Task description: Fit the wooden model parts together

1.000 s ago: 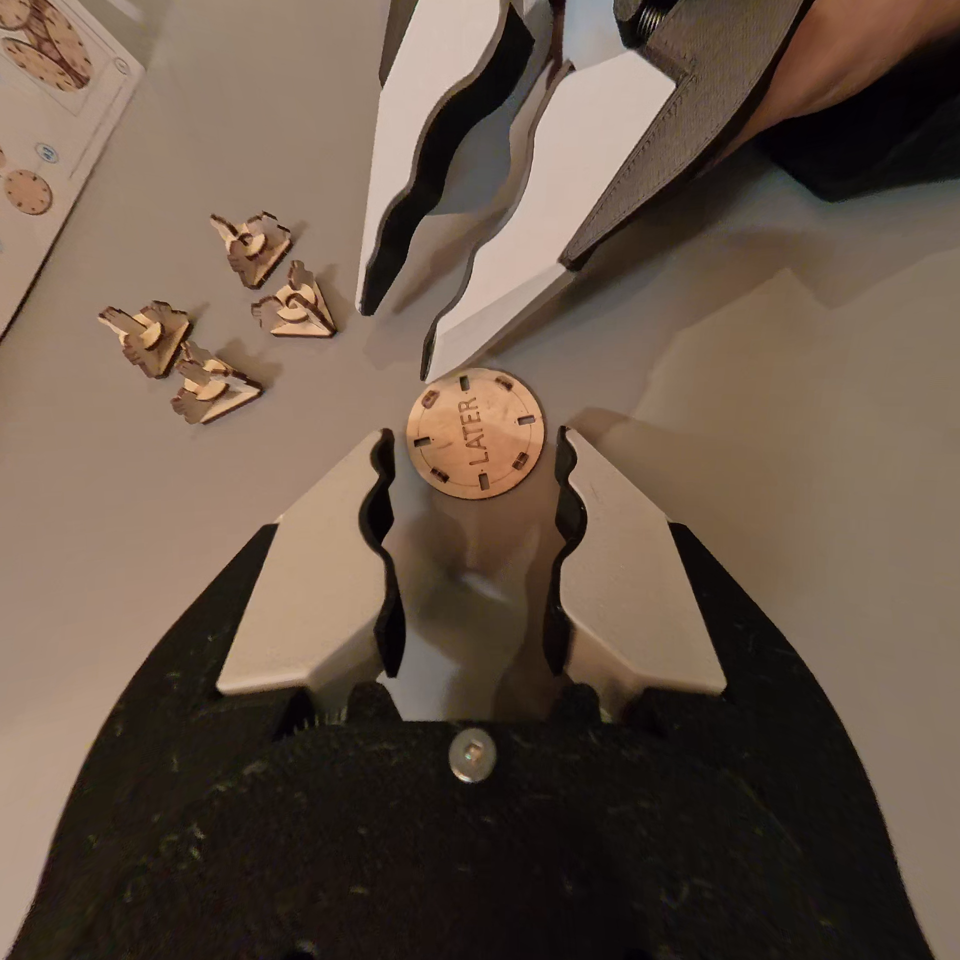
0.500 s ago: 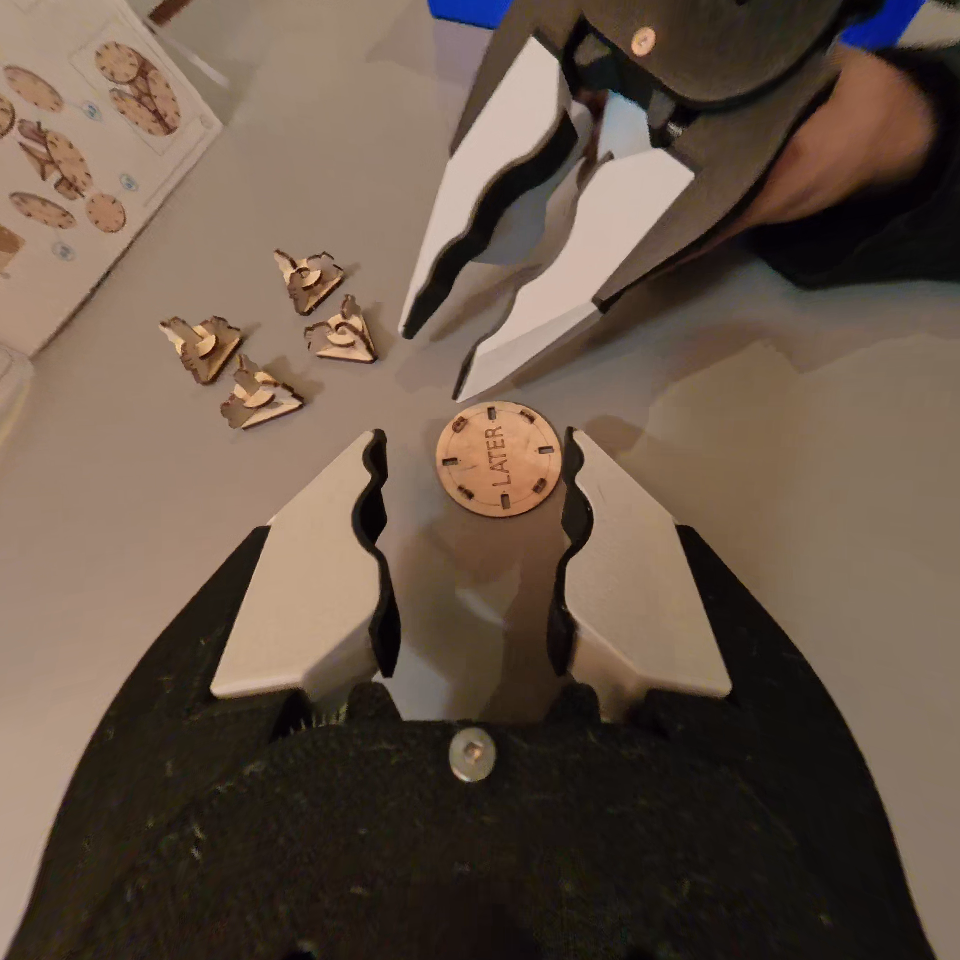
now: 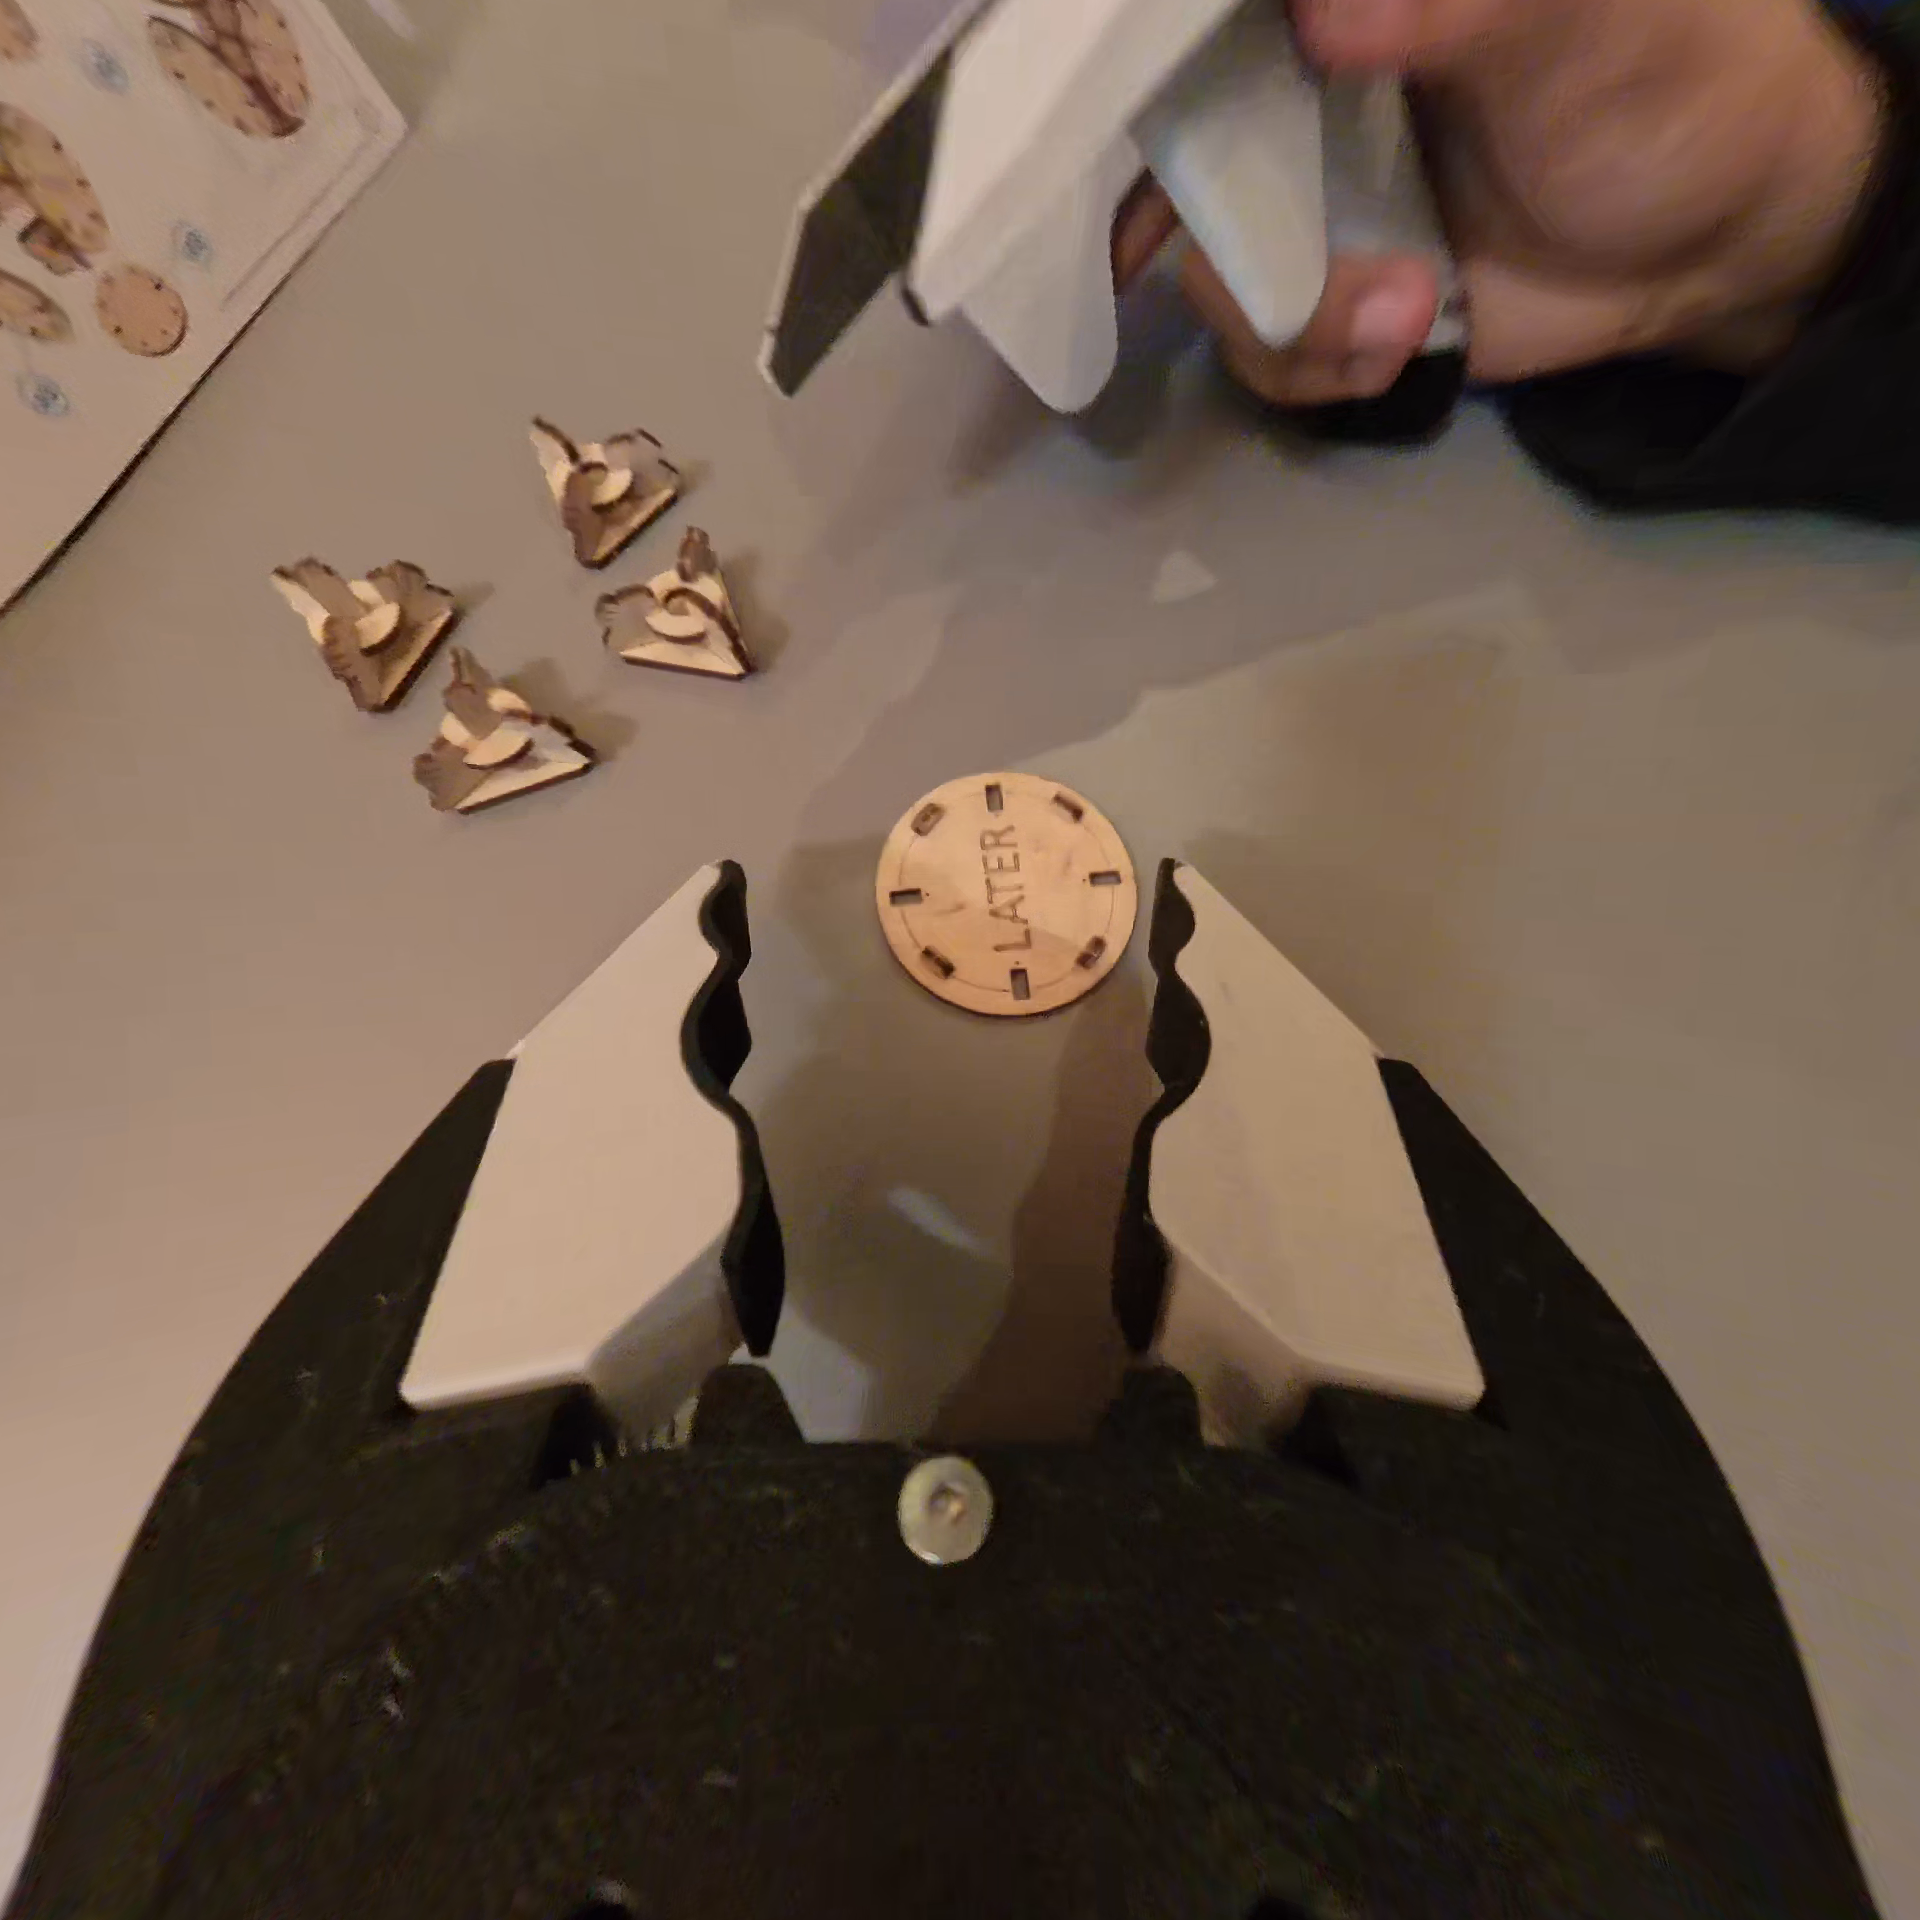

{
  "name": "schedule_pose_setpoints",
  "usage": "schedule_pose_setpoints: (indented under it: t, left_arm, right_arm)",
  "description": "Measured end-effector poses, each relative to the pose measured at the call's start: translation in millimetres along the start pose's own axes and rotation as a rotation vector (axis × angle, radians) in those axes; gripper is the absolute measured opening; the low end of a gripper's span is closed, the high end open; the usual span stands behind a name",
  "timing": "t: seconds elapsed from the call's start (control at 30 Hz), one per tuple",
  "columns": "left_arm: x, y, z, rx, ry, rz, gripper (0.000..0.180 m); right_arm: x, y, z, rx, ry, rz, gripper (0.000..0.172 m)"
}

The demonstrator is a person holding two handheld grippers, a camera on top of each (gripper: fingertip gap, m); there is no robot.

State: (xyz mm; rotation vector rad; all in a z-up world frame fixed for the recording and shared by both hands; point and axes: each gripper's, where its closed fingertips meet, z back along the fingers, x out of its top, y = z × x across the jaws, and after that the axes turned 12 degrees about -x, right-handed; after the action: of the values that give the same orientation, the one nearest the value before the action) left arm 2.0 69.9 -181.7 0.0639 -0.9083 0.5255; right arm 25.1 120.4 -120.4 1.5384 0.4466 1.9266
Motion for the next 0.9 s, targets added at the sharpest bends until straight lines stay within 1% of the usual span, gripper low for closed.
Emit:
schedule_pose_setpoints:
  t: [0.07, 0.13, 0.2, 0.33, 0.5, 0.67, 0.8, 0.9]
  left_arm:
    - [-8, -1, -7, 0.071, 0.089, -0.092, 0.081]
    - [-3, -4, -9, 0.128, 0.082, -0.172, 0.082]
    - [0, -6, -10, 0.152, 0.078, -0.204, 0.082]
    - [0, -4, -9, 0.13, 0.067, -0.164, 0.087]
    - [2, -5, -7, 0.092, 0.044, -0.135, 0.085]
    - [3, -6, -6, 0.067, 0.028, -0.106, 0.083]
    - [1, -6, -7, 0.053, 0.04, -0.096, 0.082]
    - [-1, -10, -10, 0.055, 0.067, -0.133, 0.078]
  right_arm:
    - [-3, 4, -2, 0.007, 0.011, 0.008, 0.038]
    - [-5, 4, -4, -0.021, 0.02, 0.053, 0.038]
    - [-7, 4, -5, -0.054, 0.028, 0.101, 0.037]
    - [-10, 8, -8, -0.067, 0.035, 0.142, 0.035]
    - [-14, 10, -11, -0.09, 0.051, 0.201, 0.033]
    - [-13, -12, -7, -0.268, 0.062, 0.395, 0.025]
    - [-14, -12, -8, -0.255, 0.076, 0.385, 0.025]
    - [-13, -6, -8, -0.223, 0.062, 0.362, 0.025]
